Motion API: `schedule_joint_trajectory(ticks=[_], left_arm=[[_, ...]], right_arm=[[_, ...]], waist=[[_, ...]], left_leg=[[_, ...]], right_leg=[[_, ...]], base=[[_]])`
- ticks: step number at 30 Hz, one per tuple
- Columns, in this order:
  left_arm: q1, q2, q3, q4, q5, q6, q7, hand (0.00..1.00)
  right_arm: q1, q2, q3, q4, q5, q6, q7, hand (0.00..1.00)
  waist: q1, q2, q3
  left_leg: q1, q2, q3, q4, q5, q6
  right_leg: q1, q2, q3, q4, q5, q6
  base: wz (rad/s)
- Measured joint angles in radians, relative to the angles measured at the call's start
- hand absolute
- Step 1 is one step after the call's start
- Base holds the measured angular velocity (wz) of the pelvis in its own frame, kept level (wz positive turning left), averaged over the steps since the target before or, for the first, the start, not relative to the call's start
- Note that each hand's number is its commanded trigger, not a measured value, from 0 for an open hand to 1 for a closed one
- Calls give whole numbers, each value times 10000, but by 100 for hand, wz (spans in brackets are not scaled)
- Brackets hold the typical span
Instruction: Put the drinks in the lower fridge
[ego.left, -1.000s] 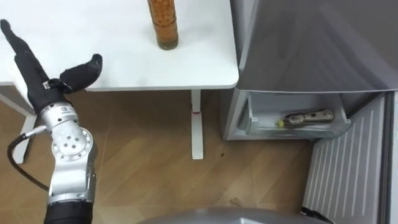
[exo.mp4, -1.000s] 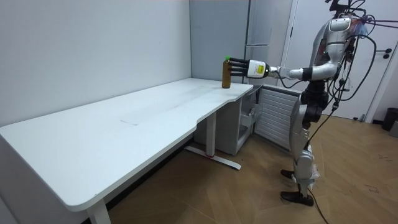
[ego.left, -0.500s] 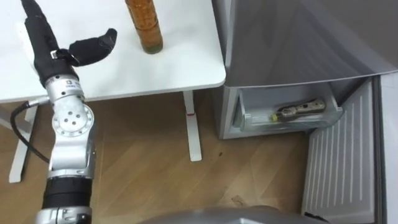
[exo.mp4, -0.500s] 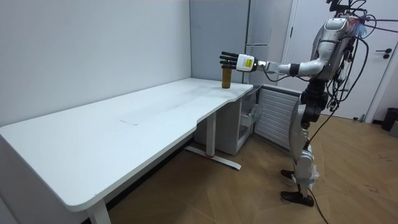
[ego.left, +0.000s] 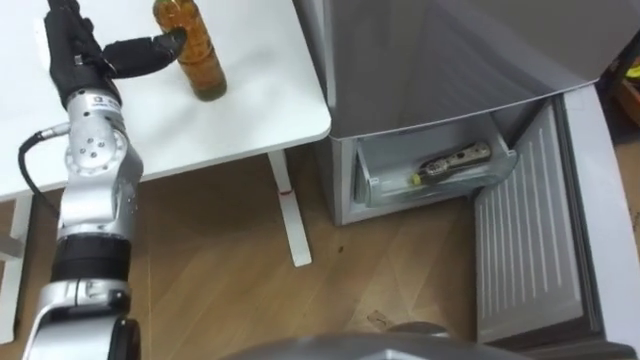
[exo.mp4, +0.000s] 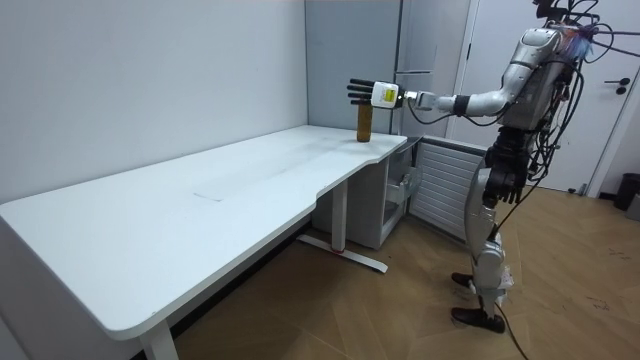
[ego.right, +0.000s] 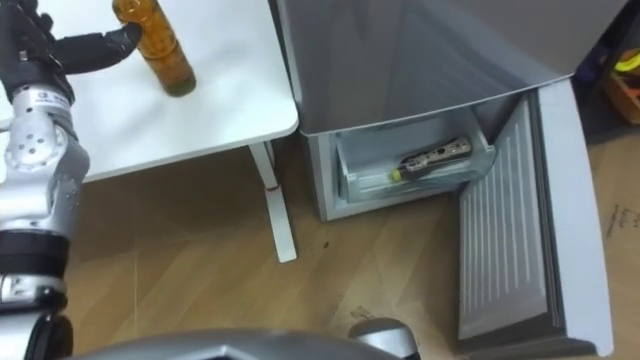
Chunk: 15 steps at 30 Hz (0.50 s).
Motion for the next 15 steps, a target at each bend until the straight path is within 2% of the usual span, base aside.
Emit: schedule_joint_trajectory(ticks=[4,6,12,15], left_arm=[[-449,154,-36,815,-179,384,-304,0],[-681,182,-37,1012,-385,597,-473,0],[-1152,235,-37,1571,-998,1103,-1146,0],[-1169,303,-37,1577,-1043,1170,-1495,0]], right_arm=[[-42,-127,16,-26,-31,151,-8,0],[-70,-143,21,-52,-27,170,-5,0],[-200,-112,21,-281,-12,357,-20,0],[-245,-114,4,-323,24,348,-76,0]], waist=[[-14,-20,-43],[-9,-44,-107],[74,-25,-125],[74,-27,-126]], left_leg=[[-34,-8,8,41,-10,14],[-114,-7,8,57,-10,14],[-113,-4,18,61,-10,14],[-138,-1,19,60,-13,12]], right_leg=[[-25,-11,-5,-3,3,6],[-106,-14,-3,2,5,5],[-111,-11,33,8,5,5],[-141,8,114,4,5,5]], base=[[0],[0],[0],[0]])
